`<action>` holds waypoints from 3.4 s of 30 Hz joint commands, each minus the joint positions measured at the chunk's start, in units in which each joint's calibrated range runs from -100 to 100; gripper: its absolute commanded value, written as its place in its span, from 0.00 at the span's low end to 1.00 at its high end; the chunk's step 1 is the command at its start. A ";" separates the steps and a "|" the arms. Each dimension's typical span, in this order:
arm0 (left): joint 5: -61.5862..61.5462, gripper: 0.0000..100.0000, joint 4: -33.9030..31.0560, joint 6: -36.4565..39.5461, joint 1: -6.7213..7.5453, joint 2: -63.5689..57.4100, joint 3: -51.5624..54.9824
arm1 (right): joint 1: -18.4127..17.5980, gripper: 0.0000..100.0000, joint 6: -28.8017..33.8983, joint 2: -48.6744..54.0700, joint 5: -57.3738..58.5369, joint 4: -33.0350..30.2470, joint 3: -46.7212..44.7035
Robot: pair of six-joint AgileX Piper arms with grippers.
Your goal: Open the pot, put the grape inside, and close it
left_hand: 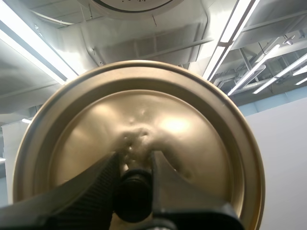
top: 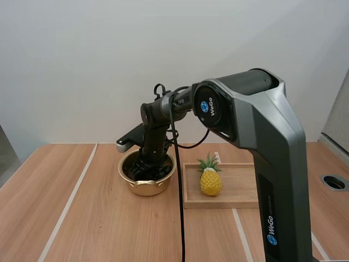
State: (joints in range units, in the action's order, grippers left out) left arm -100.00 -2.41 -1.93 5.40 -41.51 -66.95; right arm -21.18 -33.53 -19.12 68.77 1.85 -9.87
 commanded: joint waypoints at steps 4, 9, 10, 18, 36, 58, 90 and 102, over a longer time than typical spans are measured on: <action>0.00 0.00 0.50 -0.07 -0.12 0.04 -0.12 | 0.32 1.00 0.42 -0.02 0.24 -0.67 -0.08; 0.00 0.00 0.50 -0.07 -0.12 0.04 -0.12 | 0.32 1.00 0.42 0.10 2.00 -0.96 0.66; 0.00 0.00 0.50 -0.30 -0.12 0.04 -0.12 | 0.32 1.00 0.42 0.10 3.22 -1.28 1.09; 0.00 0.00 0.50 -2.26 -0.12 0.04 -0.12 | 0.32 1.00 0.84 4.38 7.36 -2.56 5.27; 0.00 0.00 0.50 -2.36 -0.12 0.45 -0.12 | 0.32 1.00 8.33 27.78 3.76 -8.78 6.61; 0.00 0.00 0.26 -3.80 -0.12 4.89 -0.12 | 16.89 1.00 17.90 52.82 -0.22 -14.51 6.61; 0.00 0.00 -4.29 0.36 -0.12 7.73 32.15 | 18.92 0.00 20.49 71.64 9.85 -17.86 6.61; 0.00 0.00 0.94 0.36 -0.12 10.42 55.94 | 18.92 0.00 20.49 73.06 14.30 -18.22 6.61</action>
State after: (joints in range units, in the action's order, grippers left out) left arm -100.00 -4.44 -1.88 5.40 -30.88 -14.14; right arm -2.51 -13.04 52.95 82.51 -15.77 -3.59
